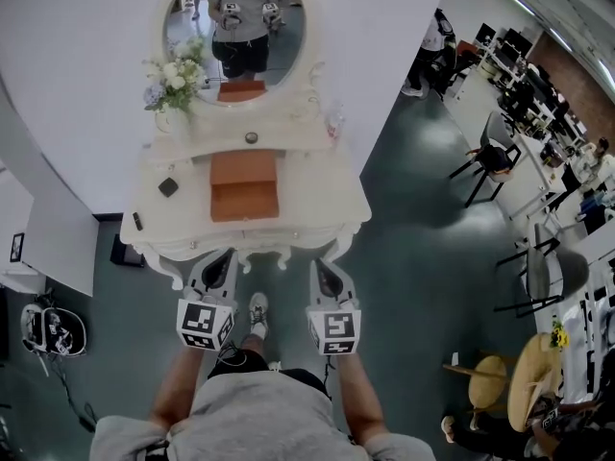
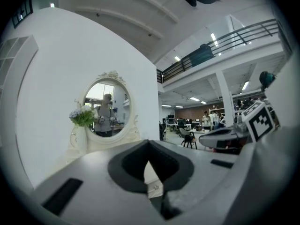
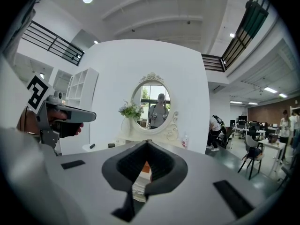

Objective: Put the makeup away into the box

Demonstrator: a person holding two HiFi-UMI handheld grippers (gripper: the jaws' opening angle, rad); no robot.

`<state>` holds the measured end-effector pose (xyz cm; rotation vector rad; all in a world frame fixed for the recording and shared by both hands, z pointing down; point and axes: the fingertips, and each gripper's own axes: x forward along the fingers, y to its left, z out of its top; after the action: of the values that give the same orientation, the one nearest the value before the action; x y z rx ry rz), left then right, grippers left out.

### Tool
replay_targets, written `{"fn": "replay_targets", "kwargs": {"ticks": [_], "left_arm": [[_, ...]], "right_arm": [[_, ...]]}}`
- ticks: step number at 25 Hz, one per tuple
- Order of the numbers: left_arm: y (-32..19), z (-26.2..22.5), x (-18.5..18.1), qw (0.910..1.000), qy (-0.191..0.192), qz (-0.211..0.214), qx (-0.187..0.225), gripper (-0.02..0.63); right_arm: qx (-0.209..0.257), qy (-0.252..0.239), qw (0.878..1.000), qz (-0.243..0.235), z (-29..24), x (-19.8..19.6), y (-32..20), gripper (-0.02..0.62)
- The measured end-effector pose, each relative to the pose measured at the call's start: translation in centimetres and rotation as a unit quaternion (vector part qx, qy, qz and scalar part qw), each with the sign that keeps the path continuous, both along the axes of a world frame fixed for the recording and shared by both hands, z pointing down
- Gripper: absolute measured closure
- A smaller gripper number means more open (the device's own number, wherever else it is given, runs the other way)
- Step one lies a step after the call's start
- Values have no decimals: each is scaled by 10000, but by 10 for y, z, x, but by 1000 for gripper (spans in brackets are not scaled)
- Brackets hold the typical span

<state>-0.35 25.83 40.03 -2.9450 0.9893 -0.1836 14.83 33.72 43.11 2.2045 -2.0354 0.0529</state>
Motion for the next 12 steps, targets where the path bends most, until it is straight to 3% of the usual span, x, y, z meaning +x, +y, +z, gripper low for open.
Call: {"fn": "replay_targets", "kwargs": {"ticks": [12], "left_arm": [[-133, 3, 59, 9996, -42, 125, -232, 606]], "right_arm": [[-187, -8, 9998, -47, -2, 43, -132, 583]]}}
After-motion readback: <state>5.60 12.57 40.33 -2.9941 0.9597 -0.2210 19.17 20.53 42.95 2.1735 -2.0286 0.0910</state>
